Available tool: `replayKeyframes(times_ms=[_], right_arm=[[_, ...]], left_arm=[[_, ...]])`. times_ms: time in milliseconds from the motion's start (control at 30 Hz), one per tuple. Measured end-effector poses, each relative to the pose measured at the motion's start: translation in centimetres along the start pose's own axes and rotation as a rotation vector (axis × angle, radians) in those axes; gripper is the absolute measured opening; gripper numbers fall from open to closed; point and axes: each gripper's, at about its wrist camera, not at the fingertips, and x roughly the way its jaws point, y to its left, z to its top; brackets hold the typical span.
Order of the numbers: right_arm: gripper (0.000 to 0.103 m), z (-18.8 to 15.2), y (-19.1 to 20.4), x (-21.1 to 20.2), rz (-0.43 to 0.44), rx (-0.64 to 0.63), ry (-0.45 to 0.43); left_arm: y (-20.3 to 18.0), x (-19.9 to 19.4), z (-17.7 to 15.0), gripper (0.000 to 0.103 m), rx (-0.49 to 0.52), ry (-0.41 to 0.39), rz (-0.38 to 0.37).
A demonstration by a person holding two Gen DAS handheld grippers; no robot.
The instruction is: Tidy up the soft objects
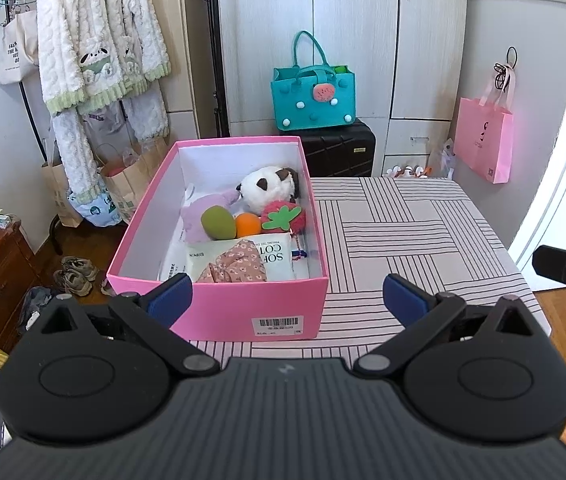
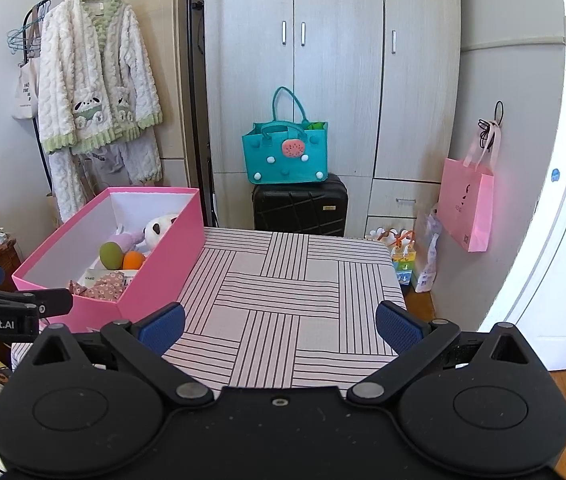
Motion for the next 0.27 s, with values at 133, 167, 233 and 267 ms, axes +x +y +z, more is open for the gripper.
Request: replayKeyframes(times_ms=[133,167,233,267], right_arm=[[0.103,-0.02,0.01,-0.01,0.000,0.001,0.000],[0.103,-0.03,0.04,0.00,0.001,0.000,-0.001],[0.103,-0.06,0.01,-0.05,0.001,0.000,0.000],[0.103,-0.06,-0.02,-0.06,0.003,-0.001,0.000]], left_arm=[[-0.01,-0.12,-0.04,0.103,0.002,-0.008,0.004],[-0.03,-0.16,-0.06,0.103,0.002,-0.010,0.006],[-0.05,-0.20,-0.13,0.103,0.002,-0.011,0.009],[-0.02,-0.22,-0.12,0.103,0.000,-0.010,0.009]])
